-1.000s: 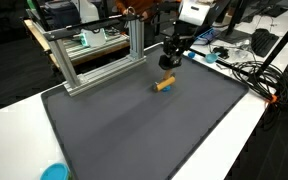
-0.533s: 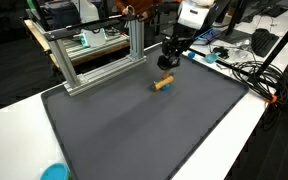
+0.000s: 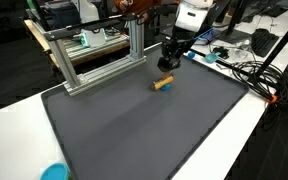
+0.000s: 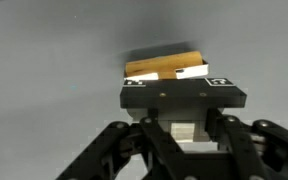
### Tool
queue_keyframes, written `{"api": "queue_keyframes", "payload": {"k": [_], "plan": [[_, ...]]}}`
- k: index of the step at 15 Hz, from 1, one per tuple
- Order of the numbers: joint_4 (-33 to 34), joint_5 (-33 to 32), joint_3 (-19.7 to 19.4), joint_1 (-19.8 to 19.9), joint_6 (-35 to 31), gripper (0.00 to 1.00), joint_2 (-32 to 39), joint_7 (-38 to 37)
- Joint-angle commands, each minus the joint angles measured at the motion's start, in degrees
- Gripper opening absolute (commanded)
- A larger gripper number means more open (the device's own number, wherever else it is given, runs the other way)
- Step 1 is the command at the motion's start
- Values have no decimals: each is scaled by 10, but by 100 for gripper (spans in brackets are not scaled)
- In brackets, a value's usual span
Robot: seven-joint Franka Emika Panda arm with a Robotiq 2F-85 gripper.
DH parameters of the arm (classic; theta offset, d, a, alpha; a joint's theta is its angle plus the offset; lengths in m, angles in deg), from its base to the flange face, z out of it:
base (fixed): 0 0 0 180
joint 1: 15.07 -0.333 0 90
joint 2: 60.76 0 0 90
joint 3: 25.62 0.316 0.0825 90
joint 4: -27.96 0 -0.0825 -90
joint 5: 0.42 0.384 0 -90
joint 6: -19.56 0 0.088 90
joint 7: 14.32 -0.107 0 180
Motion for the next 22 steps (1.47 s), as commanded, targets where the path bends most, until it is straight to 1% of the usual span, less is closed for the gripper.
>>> {"api": "queue_keyframes", "payload": {"k": [1, 5, 9, 12, 17, 22], "plan": [[-36, 24, -1, 3, -72, 22, -12, -2], [-50, 20, -4, 0, -110, 22, -17, -12], [-52, 6, -6, -7, -95, 22, -6, -15], [-60, 4, -8, -11, -124, 22, -6, -22], [-57, 2, -11, -16, -137, 22, -1, -33], [-65, 9, -13, -14, -167, 22, -7, -55]]}}
